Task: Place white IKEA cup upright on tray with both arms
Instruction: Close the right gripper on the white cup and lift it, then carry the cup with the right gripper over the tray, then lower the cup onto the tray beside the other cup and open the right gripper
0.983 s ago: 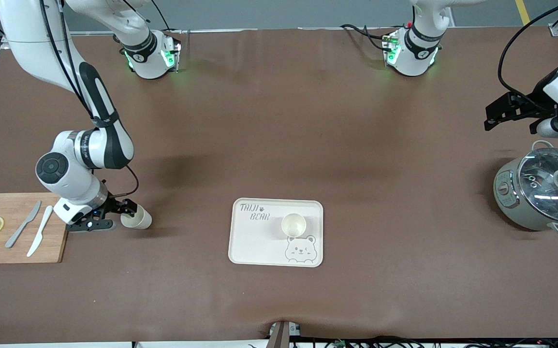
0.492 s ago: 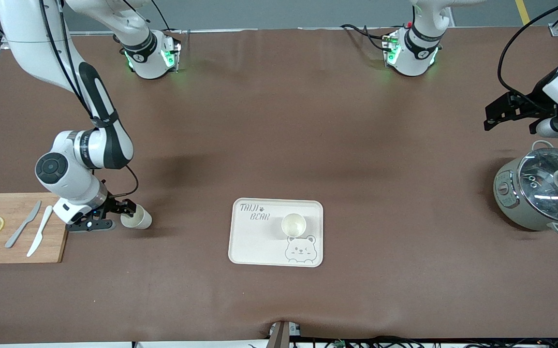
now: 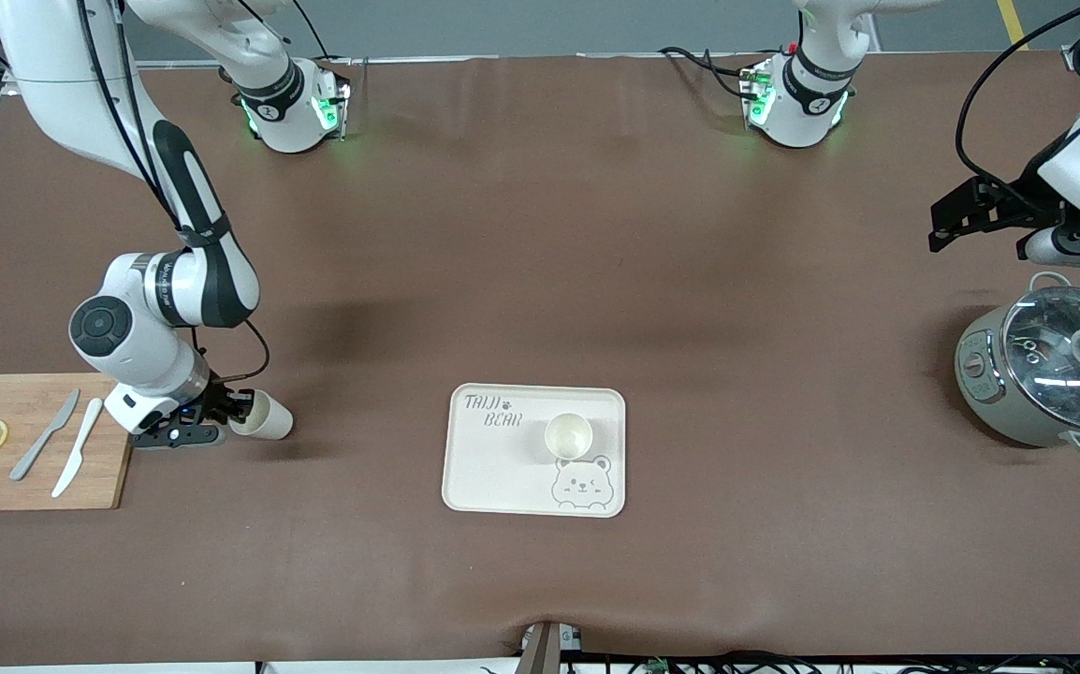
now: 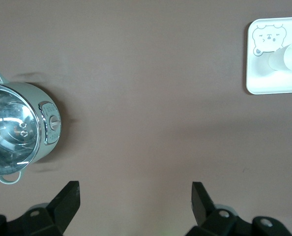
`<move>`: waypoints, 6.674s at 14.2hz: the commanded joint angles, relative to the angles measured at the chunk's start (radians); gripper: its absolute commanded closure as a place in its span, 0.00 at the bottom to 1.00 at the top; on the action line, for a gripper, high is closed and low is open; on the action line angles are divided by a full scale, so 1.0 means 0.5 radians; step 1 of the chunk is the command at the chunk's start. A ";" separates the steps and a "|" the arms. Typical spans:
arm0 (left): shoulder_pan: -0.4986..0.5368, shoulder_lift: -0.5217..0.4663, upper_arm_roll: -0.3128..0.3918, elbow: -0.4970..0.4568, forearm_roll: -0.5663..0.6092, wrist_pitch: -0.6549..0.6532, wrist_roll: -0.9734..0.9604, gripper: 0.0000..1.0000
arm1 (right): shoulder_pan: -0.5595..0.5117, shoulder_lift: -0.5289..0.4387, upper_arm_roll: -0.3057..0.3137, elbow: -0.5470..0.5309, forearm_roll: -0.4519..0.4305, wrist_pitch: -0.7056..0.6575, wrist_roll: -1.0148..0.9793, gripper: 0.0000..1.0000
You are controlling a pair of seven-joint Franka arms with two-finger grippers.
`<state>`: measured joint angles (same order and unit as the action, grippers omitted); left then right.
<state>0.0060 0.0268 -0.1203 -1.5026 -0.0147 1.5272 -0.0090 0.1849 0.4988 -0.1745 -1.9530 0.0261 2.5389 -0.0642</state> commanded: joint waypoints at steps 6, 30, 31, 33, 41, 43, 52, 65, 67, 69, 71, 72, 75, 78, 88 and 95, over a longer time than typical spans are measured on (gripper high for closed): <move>-0.030 -0.047 0.038 -0.047 0.039 0.017 0.003 0.00 | 0.008 -0.025 0.008 -0.006 0.031 -0.019 0.015 1.00; -0.018 -0.050 0.032 -0.047 0.039 0.017 0.003 0.00 | 0.212 -0.335 0.012 0.227 0.199 -0.737 0.284 1.00; -0.018 -0.050 0.032 -0.047 0.039 0.014 0.003 0.00 | 0.271 -0.335 0.012 0.258 0.199 -0.755 0.379 1.00; -0.015 -0.053 0.032 -0.047 0.039 0.017 0.000 0.00 | 0.363 -0.326 0.012 0.325 0.227 -0.792 0.536 1.00; -0.015 -0.050 0.032 -0.047 0.039 0.017 0.003 0.00 | 0.602 -0.163 0.008 0.598 0.414 -0.761 0.870 1.00; -0.015 -0.050 0.032 -0.047 0.039 0.017 0.003 0.00 | 0.694 -0.081 0.008 0.690 0.405 -0.758 1.029 1.00; -0.015 -0.054 0.029 -0.047 0.039 0.017 0.003 0.00 | 0.857 0.322 0.002 1.062 0.383 -0.614 1.469 1.00; -0.015 -0.050 0.029 -0.050 0.035 0.017 0.000 0.00 | 0.851 0.604 -0.007 1.225 0.341 -0.415 1.490 1.00; -0.015 -0.050 0.029 -0.050 0.035 0.017 0.000 0.00 | 0.860 0.610 -0.007 1.219 0.340 -0.405 1.494 1.00; -0.015 -0.050 0.029 -0.050 0.035 0.017 0.000 0.00 | 0.870 0.625 -0.007 1.219 0.340 -0.405 1.515 1.00; -0.015 -0.050 0.029 -0.050 0.035 0.017 0.000 0.00 | 0.885 0.644 -0.007 1.219 0.340 -0.378 1.515 1.00; -0.015 -0.050 0.029 -0.050 0.035 0.017 0.000 0.00 | 0.888 0.659 -0.007 1.215 0.340 -0.356 1.515 1.00; -0.015 -0.050 0.029 -0.050 0.035 0.017 0.000 0.00 | 0.916 0.678 -0.007 1.212 0.340 -0.329 1.518 1.00; -0.015 -0.050 0.029 -0.047 0.035 0.017 0.000 0.00 | 0.916 0.678 -0.007 1.212 0.344 -0.329 1.521 1.00; -0.015 -0.047 0.029 -0.038 0.020 0.020 -0.031 0.00 | 0.913 0.678 -0.007 1.215 0.340 -0.329 1.518 0.07; -0.018 -0.035 0.029 -0.032 0.017 0.047 -0.031 0.00 | 0.910 0.662 -0.007 1.222 0.347 -0.341 1.512 0.00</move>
<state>0.0050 0.0267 -0.1100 -1.5036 -0.0147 1.5380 -0.0163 0.6412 0.8229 -0.1772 -1.3701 0.2096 2.3808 0.6693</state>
